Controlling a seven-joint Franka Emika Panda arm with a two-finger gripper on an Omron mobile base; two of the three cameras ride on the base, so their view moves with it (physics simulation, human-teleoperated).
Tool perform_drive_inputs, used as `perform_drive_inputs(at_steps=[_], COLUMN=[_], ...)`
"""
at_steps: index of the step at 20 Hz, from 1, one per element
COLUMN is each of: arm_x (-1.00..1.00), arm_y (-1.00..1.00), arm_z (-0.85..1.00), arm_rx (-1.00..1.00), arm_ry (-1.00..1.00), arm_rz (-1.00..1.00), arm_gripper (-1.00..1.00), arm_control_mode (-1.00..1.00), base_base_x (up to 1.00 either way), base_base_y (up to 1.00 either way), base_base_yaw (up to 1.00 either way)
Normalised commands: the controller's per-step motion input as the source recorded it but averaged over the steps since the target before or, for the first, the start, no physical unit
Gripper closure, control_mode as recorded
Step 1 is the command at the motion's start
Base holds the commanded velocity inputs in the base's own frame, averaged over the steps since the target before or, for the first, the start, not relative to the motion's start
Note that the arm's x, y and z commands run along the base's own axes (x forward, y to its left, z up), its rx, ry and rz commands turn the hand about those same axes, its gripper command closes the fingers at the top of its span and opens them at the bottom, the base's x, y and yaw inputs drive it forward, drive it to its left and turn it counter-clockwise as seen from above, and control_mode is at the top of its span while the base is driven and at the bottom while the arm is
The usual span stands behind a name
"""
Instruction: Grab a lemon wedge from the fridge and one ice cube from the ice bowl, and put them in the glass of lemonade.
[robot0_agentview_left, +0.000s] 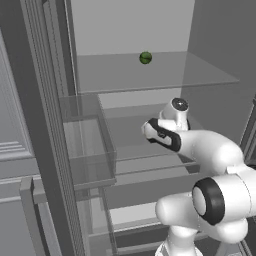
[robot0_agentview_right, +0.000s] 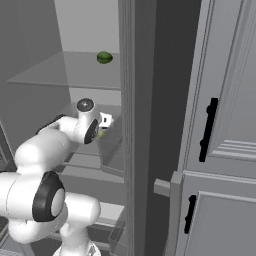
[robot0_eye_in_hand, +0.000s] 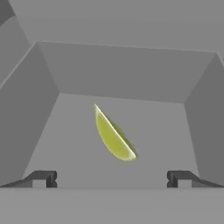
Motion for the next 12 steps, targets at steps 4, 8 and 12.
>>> perform_drive_inputs(at_steps=[4, 8, 12], arm_x=[0.42, 0.42, 0.01], arm_y=[-0.18, 0.0, 0.0], arm_z=[-0.21, -0.22, -0.2], arm_rx=[0.0, 0.0, 0.0], arm_ry=[0.0, 0.01, 0.0], arm_rz=[0.0, 0.0, 0.01], arm_gripper=[-1.0, -1.0, -1.0], arm_control_mode=[-1.0, -1.0, -1.0], base_base_x=[0.0, 0.0, 0.0], base_base_y=[0.0, 0.0, 0.0], base_base_yaw=[0.0, 0.0, 0.0])
